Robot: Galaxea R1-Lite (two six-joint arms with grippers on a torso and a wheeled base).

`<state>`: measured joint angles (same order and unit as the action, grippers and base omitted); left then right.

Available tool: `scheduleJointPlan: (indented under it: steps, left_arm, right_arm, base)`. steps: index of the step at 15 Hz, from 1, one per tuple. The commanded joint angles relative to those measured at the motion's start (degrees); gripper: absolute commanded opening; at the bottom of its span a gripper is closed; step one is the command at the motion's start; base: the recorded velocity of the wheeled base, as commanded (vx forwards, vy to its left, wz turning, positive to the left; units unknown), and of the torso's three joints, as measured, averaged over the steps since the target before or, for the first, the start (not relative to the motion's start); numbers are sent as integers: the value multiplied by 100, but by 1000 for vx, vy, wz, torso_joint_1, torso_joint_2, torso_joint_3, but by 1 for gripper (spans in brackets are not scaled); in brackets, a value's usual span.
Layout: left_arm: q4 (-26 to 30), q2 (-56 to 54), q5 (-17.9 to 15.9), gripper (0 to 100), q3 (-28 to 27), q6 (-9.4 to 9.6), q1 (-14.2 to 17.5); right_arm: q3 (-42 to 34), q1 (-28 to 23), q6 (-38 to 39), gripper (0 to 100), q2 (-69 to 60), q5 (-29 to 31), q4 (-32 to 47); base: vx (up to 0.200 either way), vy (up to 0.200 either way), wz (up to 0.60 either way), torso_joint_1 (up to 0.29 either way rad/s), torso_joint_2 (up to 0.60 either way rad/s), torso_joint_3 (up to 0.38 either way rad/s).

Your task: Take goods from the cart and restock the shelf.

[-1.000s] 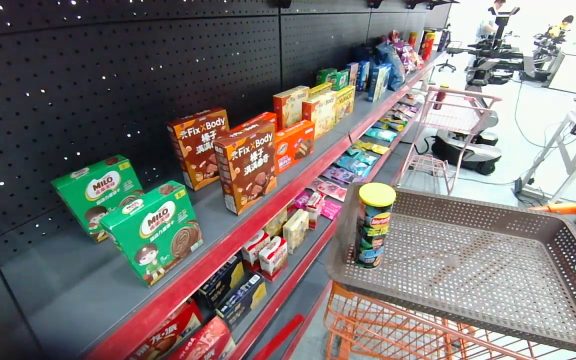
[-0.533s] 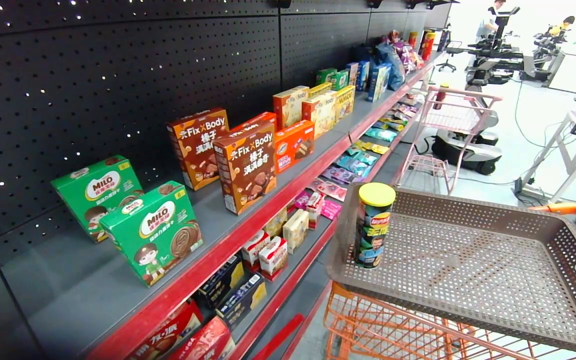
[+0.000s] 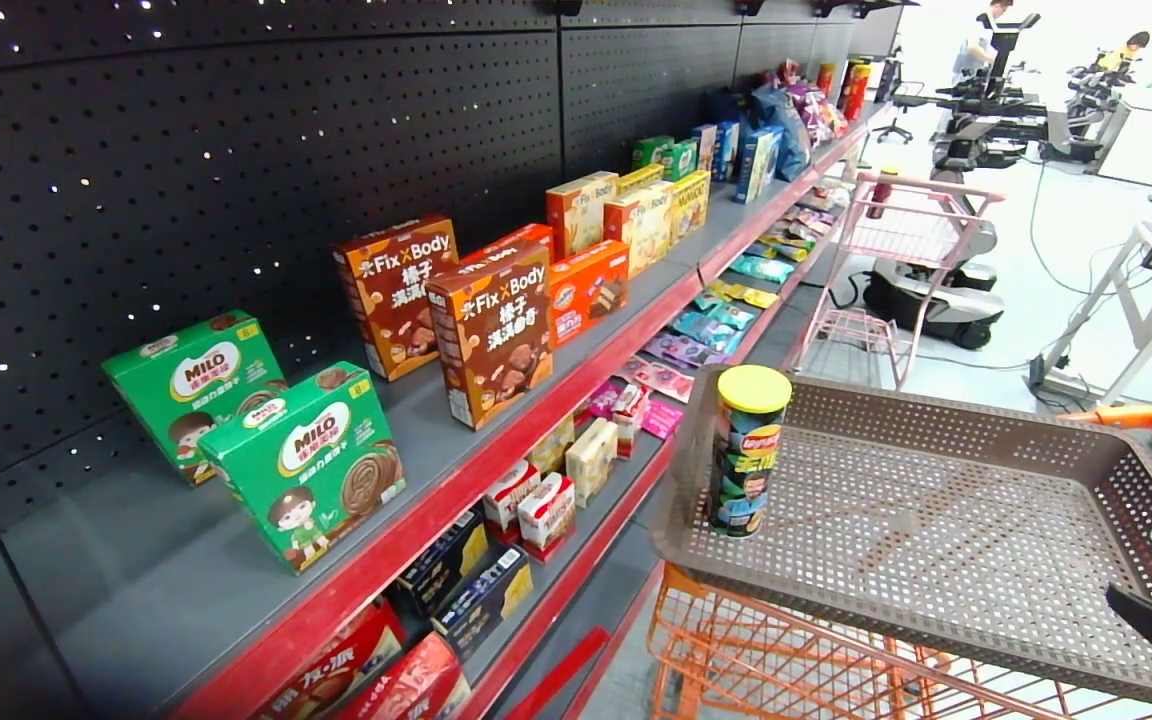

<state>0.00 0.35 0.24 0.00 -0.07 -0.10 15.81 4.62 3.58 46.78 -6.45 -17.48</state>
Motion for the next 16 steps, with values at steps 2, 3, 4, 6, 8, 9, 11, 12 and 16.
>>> scheduleJointPlan:
  steps: [2, 3, 4, 6, 8, 9, 11, 12, 16]
  left_arm:
    - [-9, 9, 2, 100, 0, -1, 1]
    - [0, 9, 11, 100, 0, -1, -8]
    - [0, 9, 11, 100, 0, -1, 1]
    - [0, 9, 11, 100, 0, -1, 1]
    - [0, 9, 11, 100, 0, -1, 1]
    - [0, 9, 11, 100, 0, -1, 1]
    - [0, 9, 2, 100, 0, -1, 1]
    - [0, 9, 11, 100, 0, -1, 1]
    - [0, 9, 11, 100, 0, -1, -8]
  right_arm:
    - [291, 224, -33, 100, 1246, -375, -563]
    - [300, 241, -33, 100, 1299, -375, -616]
    - [414, 355, -165, 100, 1826, -375, -1135]
    - [537, 355, -596, 100, 2512, -366, -1785]
    - [643, 461, -684, 100, 3074, -392, -2356]
    - [669, 558, -684, 100, 3206, -392, -2471]
    - [713, 883, -701, 100, 3637, -419, -2813]
    - [713, 900, -780, 100, 3830, -427, -3024]
    - [722, 935, -1255, 100, 4279, -427, -3262]
  base:
    - [0, 0, 0, 0, 0, 0]
    - [0, 0, 0, 0, 0, 0]
    - [0, 0, 0, 0, 0, 0]
    - [0, 0, 0, 0, 0, 0]
    - [0, 0, 0, 0, 0, 0]
    - [0, 0, 0, 0, 0, 0]
    - [0, 0, 0, 0, 0, 0]
    - [0, 0, 0, 0, 0, 0]
    - [0, 0, 0, 0, 0, 0]
